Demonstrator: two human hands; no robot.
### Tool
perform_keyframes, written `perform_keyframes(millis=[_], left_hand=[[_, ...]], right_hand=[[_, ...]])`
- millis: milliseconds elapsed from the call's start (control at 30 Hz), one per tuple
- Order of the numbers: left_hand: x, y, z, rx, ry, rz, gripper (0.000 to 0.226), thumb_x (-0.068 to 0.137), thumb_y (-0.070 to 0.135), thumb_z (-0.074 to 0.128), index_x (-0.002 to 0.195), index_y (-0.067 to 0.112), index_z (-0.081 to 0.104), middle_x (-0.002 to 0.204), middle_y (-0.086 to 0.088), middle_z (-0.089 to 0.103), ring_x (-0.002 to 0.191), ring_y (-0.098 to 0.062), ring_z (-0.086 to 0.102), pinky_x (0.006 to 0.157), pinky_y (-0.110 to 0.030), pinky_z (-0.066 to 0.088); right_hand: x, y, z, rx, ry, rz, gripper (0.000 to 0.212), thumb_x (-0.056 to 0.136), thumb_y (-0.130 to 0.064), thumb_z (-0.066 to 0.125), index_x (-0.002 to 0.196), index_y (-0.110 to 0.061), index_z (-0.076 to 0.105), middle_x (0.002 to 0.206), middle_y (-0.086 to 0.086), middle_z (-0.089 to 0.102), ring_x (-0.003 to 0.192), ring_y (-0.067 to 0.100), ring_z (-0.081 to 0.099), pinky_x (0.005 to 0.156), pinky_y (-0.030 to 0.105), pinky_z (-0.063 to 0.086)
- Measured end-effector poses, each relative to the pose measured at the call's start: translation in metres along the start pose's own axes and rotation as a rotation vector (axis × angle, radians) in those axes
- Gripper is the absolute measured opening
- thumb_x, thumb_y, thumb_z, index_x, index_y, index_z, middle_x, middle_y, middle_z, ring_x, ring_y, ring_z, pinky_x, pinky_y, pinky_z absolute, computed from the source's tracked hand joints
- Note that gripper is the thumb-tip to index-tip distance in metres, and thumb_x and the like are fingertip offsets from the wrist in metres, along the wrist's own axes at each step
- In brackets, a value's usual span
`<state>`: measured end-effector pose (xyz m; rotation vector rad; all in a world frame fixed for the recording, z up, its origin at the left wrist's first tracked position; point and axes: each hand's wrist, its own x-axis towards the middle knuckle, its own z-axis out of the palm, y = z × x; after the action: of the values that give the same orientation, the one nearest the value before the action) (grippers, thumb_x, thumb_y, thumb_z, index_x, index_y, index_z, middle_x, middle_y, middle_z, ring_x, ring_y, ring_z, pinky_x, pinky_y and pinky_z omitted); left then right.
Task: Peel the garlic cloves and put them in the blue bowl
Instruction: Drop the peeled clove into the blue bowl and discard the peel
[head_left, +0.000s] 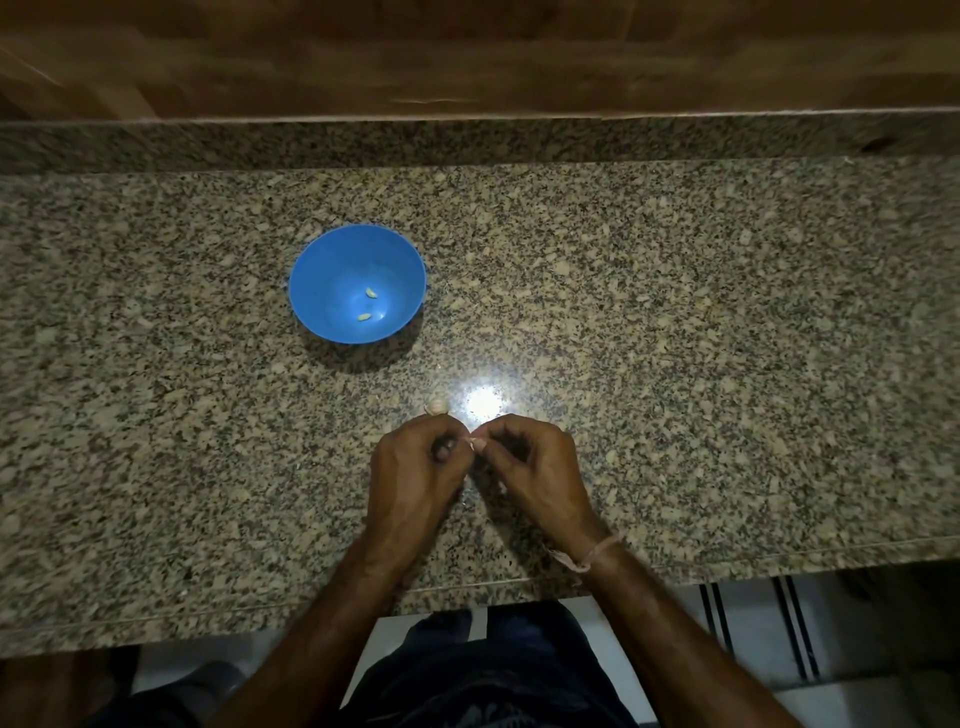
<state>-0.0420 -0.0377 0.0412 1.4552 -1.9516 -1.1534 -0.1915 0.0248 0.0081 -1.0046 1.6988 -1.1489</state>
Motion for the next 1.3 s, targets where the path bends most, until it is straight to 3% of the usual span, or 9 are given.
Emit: perform_keyframes(millis=[100,200,300,433,600,800,1000,1133,1300], left_hand=[[-0.001,0.004,0.002,-0.031,0.012,-0.070,0.009,0.090,0.020,0.078,0.082,0.023,0.075,0.065,0.007,0.067,0.061,-0.009,0.063,0.055,-0.030,0.049],[-0.001,0.011,0.006,-0.109,0.017,-0.174,0.010,0.088,0.011,0.076,0.080,0.017,0.075,0.060,0.011,0.067,0.056,0.001,0.063,0.050,-0.010,0.041],[0.000,0.012,0.009,-0.160,0.013,-0.285,0.011,0.088,0.010,0.075,0.079,0.015,0.077,0.062,0.009,0.070,0.055,0.003,0.063,0.050,-0.008,0.042],[0.001,0.009,0.011,-0.192,0.001,-0.350,0.008,0.088,0.016,0.077,0.080,0.017,0.079,0.065,0.008,0.073,0.058,0.003,0.066,0.051,-0.008,0.044],[0.003,0.008,0.014,-0.257,0.005,-0.394,0.007,0.087,0.017,0.079,0.079,0.015,0.079,0.065,0.004,0.073,0.054,0.001,0.062,0.050,-0.011,0.045],[0.005,0.004,0.018,-0.259,0.023,-0.425,0.017,0.090,0.014,0.073,0.073,0.015,0.075,0.056,0.010,0.066,0.050,0.003,0.056,0.051,-0.011,0.042],[0.004,-0.006,0.022,-0.084,0.039,-0.408,0.016,0.090,0.022,0.074,0.074,0.023,0.072,0.067,0.008,0.070,0.061,0.003,0.062,0.055,-0.014,0.041],[0.002,-0.001,0.020,-0.171,0.045,-0.321,0.013,0.093,0.012,0.070,0.091,0.024,0.075,0.082,0.009,0.074,0.072,0.002,0.066,0.060,-0.009,0.046],[0.002,0.001,0.020,-0.229,0.041,-0.195,0.008,0.094,0.019,0.075,0.092,0.026,0.078,0.083,0.012,0.077,0.079,-0.007,0.073,0.073,-0.030,0.062]], right_hand=[[-0.001,-0.003,0.000,0.129,0.003,0.088,0.008,0.098,-0.014,0.074,0.099,-0.011,0.081,0.093,0.003,0.080,0.092,0.024,0.077,0.088,0.052,0.062],[-0.002,-0.001,0.001,0.326,-0.019,0.246,0.012,0.101,-0.010,0.069,0.104,-0.003,0.078,0.096,0.021,0.077,0.092,0.034,0.075,0.095,0.064,0.057],[-0.004,-0.001,0.003,0.295,0.014,0.194,0.009,0.098,-0.007,0.072,0.105,-0.008,0.078,0.099,0.016,0.077,0.098,0.038,0.074,0.095,0.060,0.059],[-0.006,-0.005,0.005,0.117,0.046,0.007,0.011,0.094,-0.002,0.073,0.099,-0.011,0.078,0.094,0.000,0.077,0.093,0.019,0.074,0.084,0.036,0.062],[0.000,0.000,0.006,-0.073,0.084,-0.107,0.013,0.092,-0.003,0.074,0.093,-0.015,0.077,0.093,-0.003,0.071,0.090,0.015,0.070,0.079,0.037,0.059],[0.000,0.003,0.003,0.378,0.071,0.184,0.004,0.100,-0.005,0.068,0.100,-0.007,0.072,0.097,0.016,0.073,0.090,0.042,0.067,0.086,0.051,0.058],[0.003,0.005,0.008,0.637,0.086,0.352,0.011,0.100,-0.002,0.066,0.096,-0.010,0.071,0.088,0.012,0.065,0.084,0.026,0.058,0.087,0.046,0.049],[0.004,0.006,0.007,0.661,0.053,0.370,0.010,0.101,-0.003,0.066,0.097,-0.010,0.071,0.088,0.013,0.067,0.083,0.024,0.059,0.084,0.040,0.051],[0.003,0.003,0.007,0.667,0.018,0.337,0.007,0.099,-0.003,0.068,0.104,0.002,0.070,0.095,0.020,0.073,0.089,0.030,0.067,0.085,0.042,0.055]])
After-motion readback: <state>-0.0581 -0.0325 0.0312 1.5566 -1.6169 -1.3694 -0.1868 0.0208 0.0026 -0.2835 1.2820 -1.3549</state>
